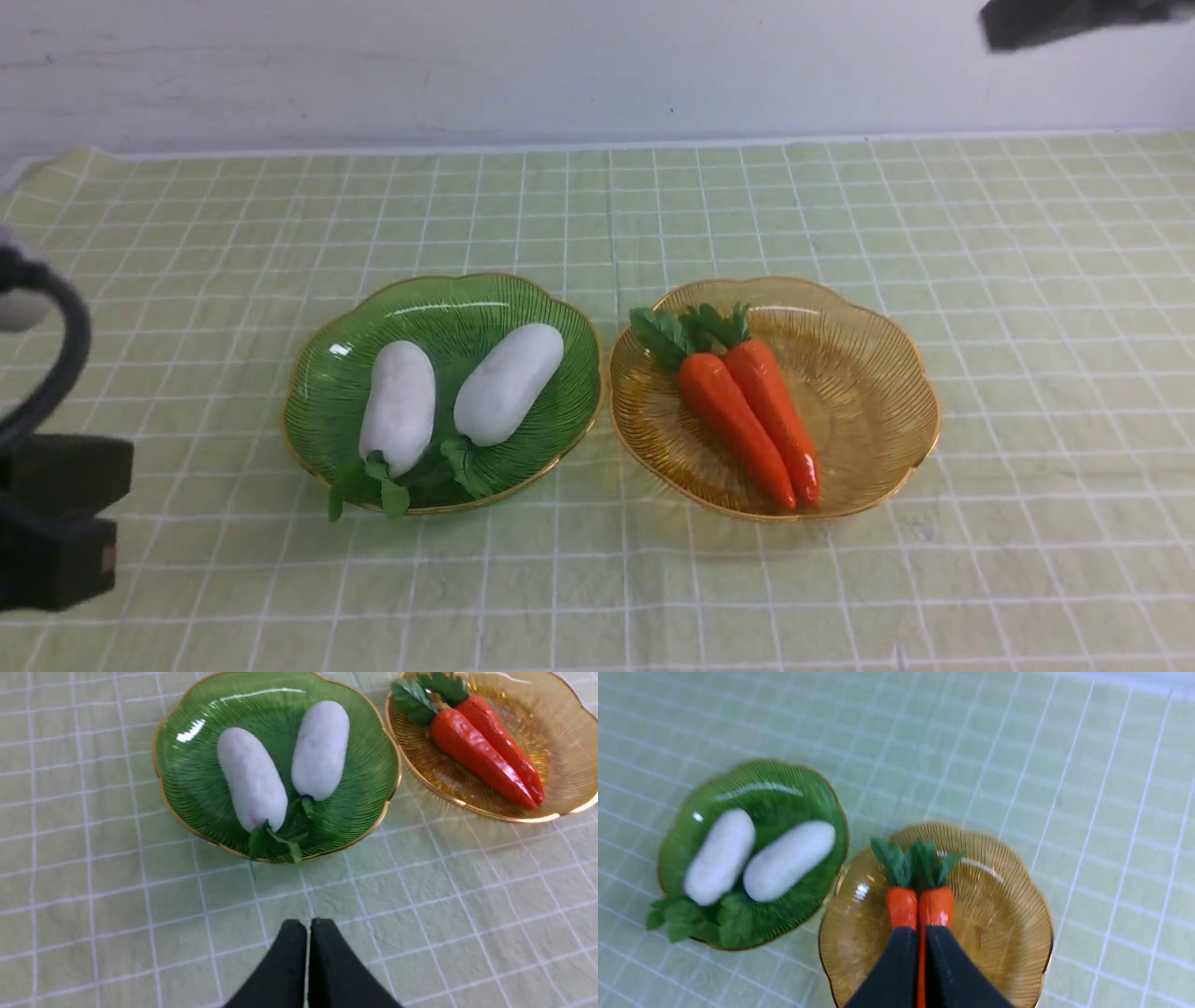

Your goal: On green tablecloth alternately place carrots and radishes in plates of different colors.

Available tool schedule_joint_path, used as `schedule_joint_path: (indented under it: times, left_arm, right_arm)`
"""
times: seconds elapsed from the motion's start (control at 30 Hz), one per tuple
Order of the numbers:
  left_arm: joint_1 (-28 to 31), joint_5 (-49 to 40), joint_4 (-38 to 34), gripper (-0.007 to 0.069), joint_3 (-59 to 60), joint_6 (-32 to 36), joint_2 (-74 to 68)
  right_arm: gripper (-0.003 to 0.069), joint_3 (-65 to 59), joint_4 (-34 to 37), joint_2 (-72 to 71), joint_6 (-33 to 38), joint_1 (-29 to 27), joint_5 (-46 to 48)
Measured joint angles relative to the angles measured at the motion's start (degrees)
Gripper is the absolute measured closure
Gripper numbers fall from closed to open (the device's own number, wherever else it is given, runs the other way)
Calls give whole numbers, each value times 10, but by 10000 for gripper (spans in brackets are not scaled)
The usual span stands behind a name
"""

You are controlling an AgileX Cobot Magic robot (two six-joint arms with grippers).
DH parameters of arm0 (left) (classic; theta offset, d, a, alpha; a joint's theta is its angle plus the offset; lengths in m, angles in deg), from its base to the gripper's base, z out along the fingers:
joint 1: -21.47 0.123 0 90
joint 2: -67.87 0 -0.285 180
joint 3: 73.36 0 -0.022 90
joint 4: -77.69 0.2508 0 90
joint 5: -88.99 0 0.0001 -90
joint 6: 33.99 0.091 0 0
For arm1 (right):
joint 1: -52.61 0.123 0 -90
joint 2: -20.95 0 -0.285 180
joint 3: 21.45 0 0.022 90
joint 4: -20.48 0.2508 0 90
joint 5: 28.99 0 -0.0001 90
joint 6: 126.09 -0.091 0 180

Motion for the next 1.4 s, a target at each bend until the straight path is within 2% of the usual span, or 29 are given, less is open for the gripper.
schedule_joint_path:
  times: [0.13,0.33,0.4,0.47,0.53,0.67,0.83,1.1,1.4]
  left_arm:
    - [0,36,30,632,47,-34,38]
    - [0,77,49,632,77,-44,52]
    - [0,83,49,632,77,-44,52]
    - [0,83,50,632,77,-46,52]
    - [0,83,50,632,77,-47,52]
    - [0,81,50,632,78,-48,52]
    - [0,86,48,632,99,-48,98]
    - [0,95,47,632,182,-48,268]
    - [0,93,47,632,187,-48,327]
  right_arm:
    - [671,-64,1,-132,14,0,-27]
    - [673,-371,5,-460,32,0,-297]
    - [673,-506,5,-575,35,0,-424]
    - [673,-557,5,-620,36,0,-468]
    - [673,-668,5,-724,36,0,-561]
    - [673,-762,8,-789,36,0,-634]
    - [673,-787,20,-791,36,0,-648]
    - [673,-787,24,-791,36,0,-652]
    - [673,-787,24,-791,36,0,-653]
